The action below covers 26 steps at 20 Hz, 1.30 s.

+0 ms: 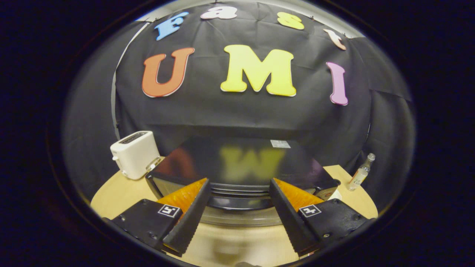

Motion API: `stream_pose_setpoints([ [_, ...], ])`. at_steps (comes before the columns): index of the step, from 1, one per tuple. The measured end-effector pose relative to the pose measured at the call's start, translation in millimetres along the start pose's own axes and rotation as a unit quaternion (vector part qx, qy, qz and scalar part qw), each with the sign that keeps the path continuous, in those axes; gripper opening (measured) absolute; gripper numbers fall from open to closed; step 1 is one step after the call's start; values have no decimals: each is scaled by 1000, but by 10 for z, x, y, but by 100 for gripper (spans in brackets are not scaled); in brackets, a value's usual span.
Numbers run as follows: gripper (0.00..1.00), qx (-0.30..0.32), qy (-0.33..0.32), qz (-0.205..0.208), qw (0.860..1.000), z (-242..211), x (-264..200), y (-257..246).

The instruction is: Open the toaster oven, put the food inside, and close the toaster oven door.

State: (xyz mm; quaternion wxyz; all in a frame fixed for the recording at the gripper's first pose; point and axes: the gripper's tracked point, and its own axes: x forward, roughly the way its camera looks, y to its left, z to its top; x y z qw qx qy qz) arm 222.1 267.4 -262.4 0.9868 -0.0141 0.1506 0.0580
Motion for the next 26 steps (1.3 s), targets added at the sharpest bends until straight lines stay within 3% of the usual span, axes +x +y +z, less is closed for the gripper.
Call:
stream_pose_setpoints([
  [4,100,26,7,8,1000,-65,-74,6],
  [14,100,-8,23,23,999,-400,-563,17],
  [20,100,-26,66,41,997,-879,-879,30],
  [26,100,-10,150,57,987,-1620,-1073,34],
])
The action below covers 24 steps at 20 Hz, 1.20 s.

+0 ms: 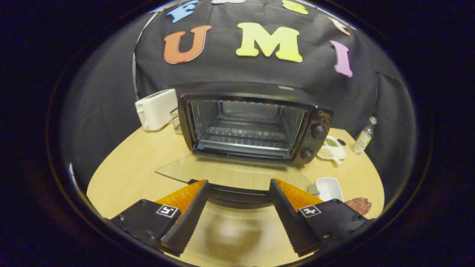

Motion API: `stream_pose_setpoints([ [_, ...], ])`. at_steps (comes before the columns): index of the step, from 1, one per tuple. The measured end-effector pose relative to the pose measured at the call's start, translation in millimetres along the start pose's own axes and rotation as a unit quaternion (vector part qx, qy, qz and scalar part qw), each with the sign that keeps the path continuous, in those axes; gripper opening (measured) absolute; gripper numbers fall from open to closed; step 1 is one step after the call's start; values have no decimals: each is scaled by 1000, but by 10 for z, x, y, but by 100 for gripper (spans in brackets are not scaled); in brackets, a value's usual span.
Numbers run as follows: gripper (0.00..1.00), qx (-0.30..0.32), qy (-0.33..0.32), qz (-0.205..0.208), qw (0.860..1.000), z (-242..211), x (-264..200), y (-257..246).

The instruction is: Open the toaster oven, put the food inside, and close the toaster oven door.

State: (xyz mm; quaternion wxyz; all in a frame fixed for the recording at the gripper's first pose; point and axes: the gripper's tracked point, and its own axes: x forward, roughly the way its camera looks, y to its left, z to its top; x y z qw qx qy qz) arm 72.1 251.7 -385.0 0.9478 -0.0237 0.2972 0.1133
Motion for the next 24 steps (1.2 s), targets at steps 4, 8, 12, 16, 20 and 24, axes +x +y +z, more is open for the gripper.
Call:
stream_pose_setpoints([
  [4,100,27,54,10,998,-414,173,-61],
  [8,100,-1,64,-1,998,-491,220,-108],
  [12,100,-29,67,-6,997,-547,209,-121],
  [16,100,-36,71,-3,997,-535,219,-114],
  [20,100,3,51,29,998,-436,99,-132],
  [24,100,0,30,13,999,-254,-174,-480],
])
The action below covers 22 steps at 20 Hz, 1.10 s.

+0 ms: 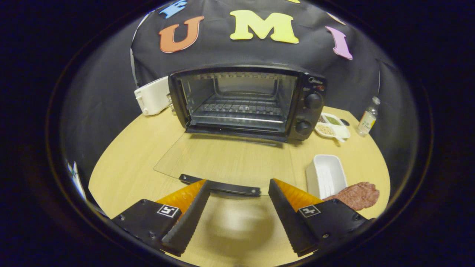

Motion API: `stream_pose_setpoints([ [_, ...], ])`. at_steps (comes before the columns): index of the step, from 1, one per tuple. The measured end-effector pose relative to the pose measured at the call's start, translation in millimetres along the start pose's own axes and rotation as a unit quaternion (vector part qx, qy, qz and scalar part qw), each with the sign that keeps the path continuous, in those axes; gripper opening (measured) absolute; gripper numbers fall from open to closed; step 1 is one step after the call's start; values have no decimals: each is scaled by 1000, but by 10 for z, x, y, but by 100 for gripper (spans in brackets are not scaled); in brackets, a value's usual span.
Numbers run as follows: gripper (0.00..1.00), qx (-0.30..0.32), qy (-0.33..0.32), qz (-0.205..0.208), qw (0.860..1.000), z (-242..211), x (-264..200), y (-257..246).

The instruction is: Open the toaster oven, put the food inside, and close the toaster oven door.

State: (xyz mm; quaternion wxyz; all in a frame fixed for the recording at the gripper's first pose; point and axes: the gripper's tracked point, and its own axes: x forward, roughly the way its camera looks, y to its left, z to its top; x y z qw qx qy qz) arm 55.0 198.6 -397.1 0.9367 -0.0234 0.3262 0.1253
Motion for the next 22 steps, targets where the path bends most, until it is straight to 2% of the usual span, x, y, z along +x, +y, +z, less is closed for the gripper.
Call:
stream_pose_setpoints([
  [2,100,-3,-14,-11,1000,93,-211,-271],
  [8,100,1,-26,-76,997,182,-741,-1449],
  [11,100,12,-21,-85,996,89,-849,-1930],
  [13,100,28,-6,-69,997,-29,-837,-2111],
  [16,100,51,30,-6,998,-256,-709,-2162],
  [19,97,94,69,60,991,-438,-525,-2094],
  [21,89,121,80,104,984,-464,-441,-2026],
  [22,80,139,86,126,979,-469,-429,-1983],
])
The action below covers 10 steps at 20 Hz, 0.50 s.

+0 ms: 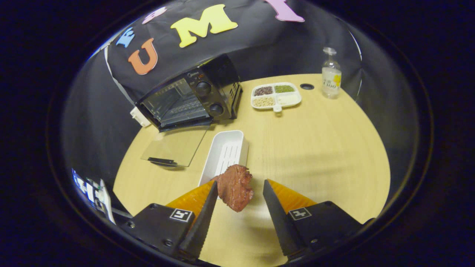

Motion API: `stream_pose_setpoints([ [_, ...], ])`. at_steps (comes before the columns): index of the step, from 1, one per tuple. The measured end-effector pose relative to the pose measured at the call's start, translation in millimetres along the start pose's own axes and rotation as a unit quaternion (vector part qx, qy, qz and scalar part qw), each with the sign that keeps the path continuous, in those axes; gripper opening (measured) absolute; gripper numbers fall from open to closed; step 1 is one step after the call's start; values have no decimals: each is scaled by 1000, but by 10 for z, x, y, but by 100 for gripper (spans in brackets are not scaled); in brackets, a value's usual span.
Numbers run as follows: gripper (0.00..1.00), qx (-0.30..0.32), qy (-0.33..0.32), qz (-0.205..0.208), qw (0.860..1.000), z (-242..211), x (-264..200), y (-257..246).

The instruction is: Open the toaster oven, put the food inside, and close the toaster oven door.

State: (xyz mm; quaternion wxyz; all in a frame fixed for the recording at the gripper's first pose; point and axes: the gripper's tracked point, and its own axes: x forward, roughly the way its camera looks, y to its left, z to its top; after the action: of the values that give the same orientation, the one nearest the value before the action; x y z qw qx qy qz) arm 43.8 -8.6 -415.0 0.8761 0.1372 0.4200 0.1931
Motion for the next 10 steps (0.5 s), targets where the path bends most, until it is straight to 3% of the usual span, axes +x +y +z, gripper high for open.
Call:
stream_pose_setpoints([
  [1,76,17,6,14,1000,-8,25,-7],
  [4,42,98,15,48,994,40,59,-56],
  [6,25,148,27,79,985,51,49,-6],
  [10,16,169,30,83,982,79,-36,-5],
])
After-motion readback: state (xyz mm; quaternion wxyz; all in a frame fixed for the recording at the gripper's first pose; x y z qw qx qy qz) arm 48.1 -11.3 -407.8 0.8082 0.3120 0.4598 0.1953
